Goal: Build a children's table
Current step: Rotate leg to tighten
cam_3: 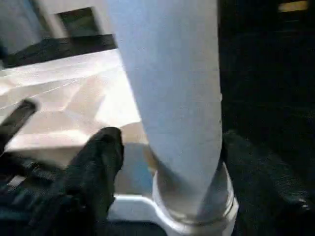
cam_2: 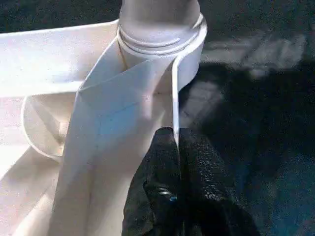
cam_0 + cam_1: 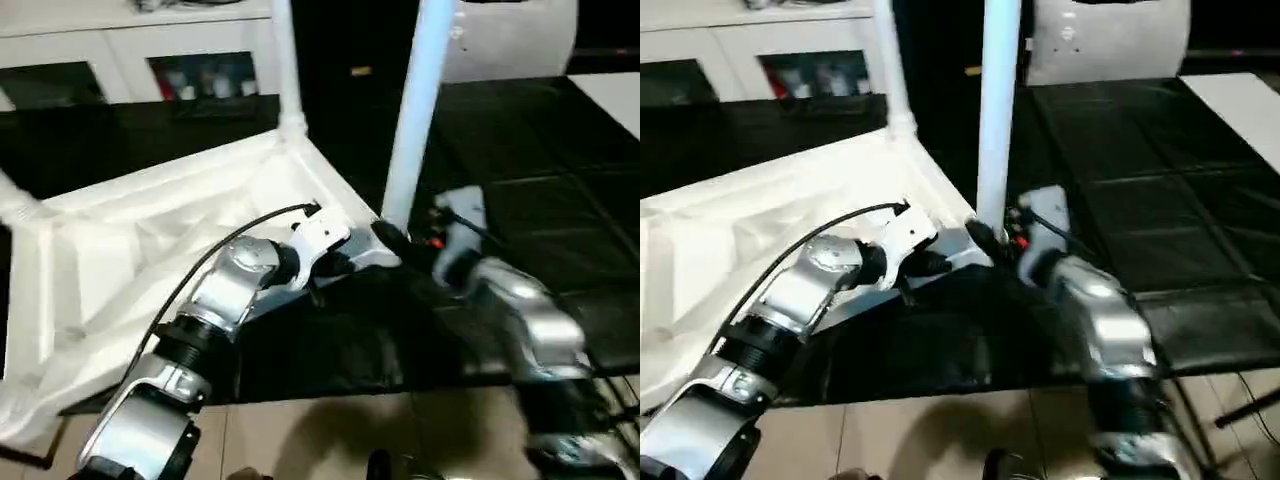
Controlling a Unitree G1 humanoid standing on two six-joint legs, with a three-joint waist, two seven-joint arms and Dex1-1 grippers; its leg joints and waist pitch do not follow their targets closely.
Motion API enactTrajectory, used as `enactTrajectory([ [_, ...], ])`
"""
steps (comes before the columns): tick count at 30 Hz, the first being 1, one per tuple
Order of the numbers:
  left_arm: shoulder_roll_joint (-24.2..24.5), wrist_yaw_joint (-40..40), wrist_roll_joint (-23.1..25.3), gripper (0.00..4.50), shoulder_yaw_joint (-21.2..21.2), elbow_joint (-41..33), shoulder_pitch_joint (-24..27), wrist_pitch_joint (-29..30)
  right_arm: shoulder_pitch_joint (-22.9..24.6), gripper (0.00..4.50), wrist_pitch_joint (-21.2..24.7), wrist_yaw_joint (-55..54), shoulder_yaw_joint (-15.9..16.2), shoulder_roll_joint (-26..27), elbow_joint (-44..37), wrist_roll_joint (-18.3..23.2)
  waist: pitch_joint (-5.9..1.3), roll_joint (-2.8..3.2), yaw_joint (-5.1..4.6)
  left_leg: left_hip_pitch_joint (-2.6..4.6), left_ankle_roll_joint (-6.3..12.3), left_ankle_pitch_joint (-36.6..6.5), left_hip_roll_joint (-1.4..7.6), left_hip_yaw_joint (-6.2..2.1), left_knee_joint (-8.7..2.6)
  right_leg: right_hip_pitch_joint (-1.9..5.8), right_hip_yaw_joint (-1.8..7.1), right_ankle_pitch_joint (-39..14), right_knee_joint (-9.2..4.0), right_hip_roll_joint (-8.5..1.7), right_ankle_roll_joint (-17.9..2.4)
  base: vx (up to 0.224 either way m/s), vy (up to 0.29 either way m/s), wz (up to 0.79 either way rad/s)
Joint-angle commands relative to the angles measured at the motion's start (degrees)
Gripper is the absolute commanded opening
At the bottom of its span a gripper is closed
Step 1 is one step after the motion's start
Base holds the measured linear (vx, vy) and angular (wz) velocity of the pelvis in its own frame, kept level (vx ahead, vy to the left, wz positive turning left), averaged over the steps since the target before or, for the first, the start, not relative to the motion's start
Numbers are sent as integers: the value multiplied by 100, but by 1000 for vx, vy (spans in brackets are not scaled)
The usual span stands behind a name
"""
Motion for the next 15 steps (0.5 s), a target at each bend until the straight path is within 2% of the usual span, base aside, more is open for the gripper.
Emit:
enactTrajectory([
  [1,151,-197,-140,0,70,-140,-154,-460,64,378,-20,595,175,-211,-211,176,-534,-88,72,-46,831,-295,16,74,-304,592,338,-2008,-426,-289,-82,0,0,0],
  [2,196,-281,-145,0,48,-108,-159,-553,85,382,-58,741,191,-321,-212,170,-521,-89,72,-34,762,-479,9,81,-311,581,325,-2260,-471,-281,50,0,0,0],
  [3,269,-418,-148,0,13,-44,-165,-675,114,389,-110,995,218,-511,-206,168,-511,-86,71,-24,724,-560,19,80,-316,571,323,-2375,-490,-284,97,0,0,0],
  [4,323,-525,-158,0,-15,1,-168,-759,136,401,-150,1191,237,-656,-201,178,-480,-83,63,7,664,-760,9,88,-315,539,300,-2635,-556,-258,187,0,0,0],
  [5,423,-761,-196,0,-68,41,-160,-858,177,413,-202,1543,271,-922,-211,218,-479,-96,76,44,624,-925,-10,96,-309,538,279,-2835,-595,-249,296,0,0,0],
  [8,600,-1282,-275,0,-187,99,-143,-1178,187,434,-245,2119,315,-1330,-192,301,-502,-90,124,26,624,-889,-11,86,-311,543,275,-2822,-595,-236,410,0,0,0],
  [10,692,-1525,-271,0,-257,154,-139,-1382,167,443,-274,2366,330,-1505,-143,344,-510,-85,128,16,639,-833,11,70,-319,554,268,-2697,-580,-233,348,0,0,0],
  [12,811,-1879,-279,0,-352,249,-133,-1690,109,443,-384,2688,390,-1720,-8,316,-529,-72,168,47,660,-779,33,69,-325,527,294,-2572,-564,-249,220,0,0,0],
  [15,931,-2278,-330,0,-458,327,-117,-2028,81,443,-453,3083,507,-1922,60,337,-549,-94,256,32,746,-556,86,58,-338,533,371,-2187,-460,-265,-62,0,0,0],
])
